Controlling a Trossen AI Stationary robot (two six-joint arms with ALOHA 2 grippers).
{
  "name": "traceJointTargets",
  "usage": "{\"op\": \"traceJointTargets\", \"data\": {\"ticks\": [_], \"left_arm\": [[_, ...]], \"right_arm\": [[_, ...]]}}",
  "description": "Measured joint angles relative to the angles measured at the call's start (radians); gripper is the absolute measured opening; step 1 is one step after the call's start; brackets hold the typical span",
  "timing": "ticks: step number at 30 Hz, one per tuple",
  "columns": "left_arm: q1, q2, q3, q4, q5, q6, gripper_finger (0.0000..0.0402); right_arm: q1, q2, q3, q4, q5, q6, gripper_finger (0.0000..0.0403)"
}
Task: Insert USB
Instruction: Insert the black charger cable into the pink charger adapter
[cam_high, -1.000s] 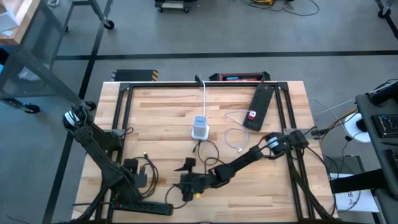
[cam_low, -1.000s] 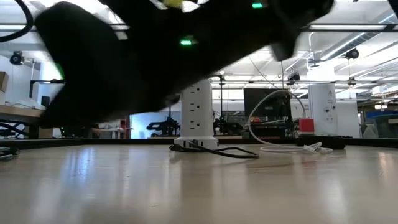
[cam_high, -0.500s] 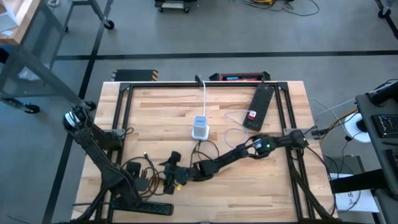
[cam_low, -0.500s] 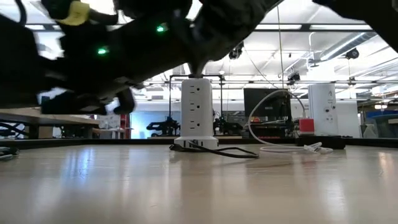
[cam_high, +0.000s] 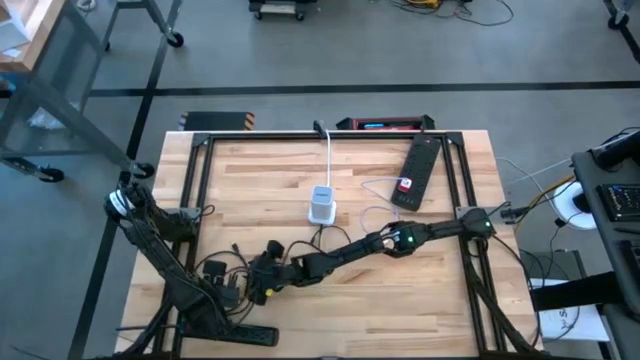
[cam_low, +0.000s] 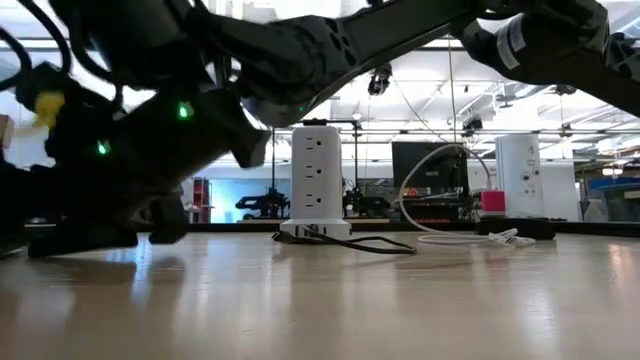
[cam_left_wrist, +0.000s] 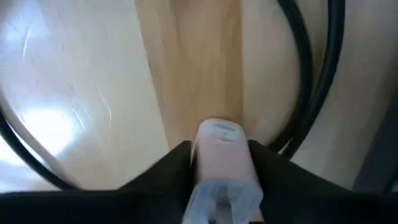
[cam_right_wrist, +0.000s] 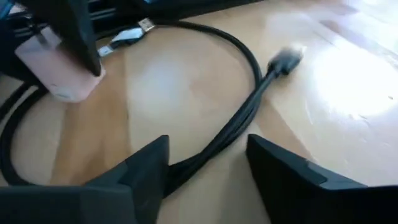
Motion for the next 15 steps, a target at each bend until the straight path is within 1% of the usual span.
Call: {"op": "traceJointTargets", "data": {"ticks": [2, 3, 6, 8, 9, 11, 15], "left_arm": [[0.0, 0.014, 0.002, -0.011, 0.003, -0.002, 0.0112], [0.0, 0.016, 0.003, -0.011, 0.0, -0.001, 0.0098], [0.0, 0.011, 0.003, -0.012, -0.02, -0.005, 0.0098], [0.0, -0.011, 0.004, -0.013, -0.043, -0.019, 0.0098], [0.0, -0.032, 0.008, -0.019, -0.062, -0.03, 0.0098], [-0.003, -0.081, 0.016, -0.021, -0.106, -0.053, 0.0098], [-0.011, -0.188, 0.015, -0.035, -0.209, -0.105, 0.0098]], "right_arm": [[-0.006, -0.008, 0.0, -0.043, 0.0, 0.005, 0.017], [-0.009, -0.009, 0.0, -0.052, 0.0, -0.009, 0.0152], [-0.008, -0.02, -0.001, -0.071, 0.004, -0.078, 0.0089], [-0.008, -0.035, -0.003, -0.098, 0.004, -0.124, 0.0039], [-0.006, -0.043, -0.003, -0.122, 0.004, -0.151, 0.0021], [-0.002, -0.064, -0.005, -0.181, 0.004, -0.193, 0.0012], [0.009, -0.134, -0.006, -0.403, 0.027, -0.244, 0.0009]]}}
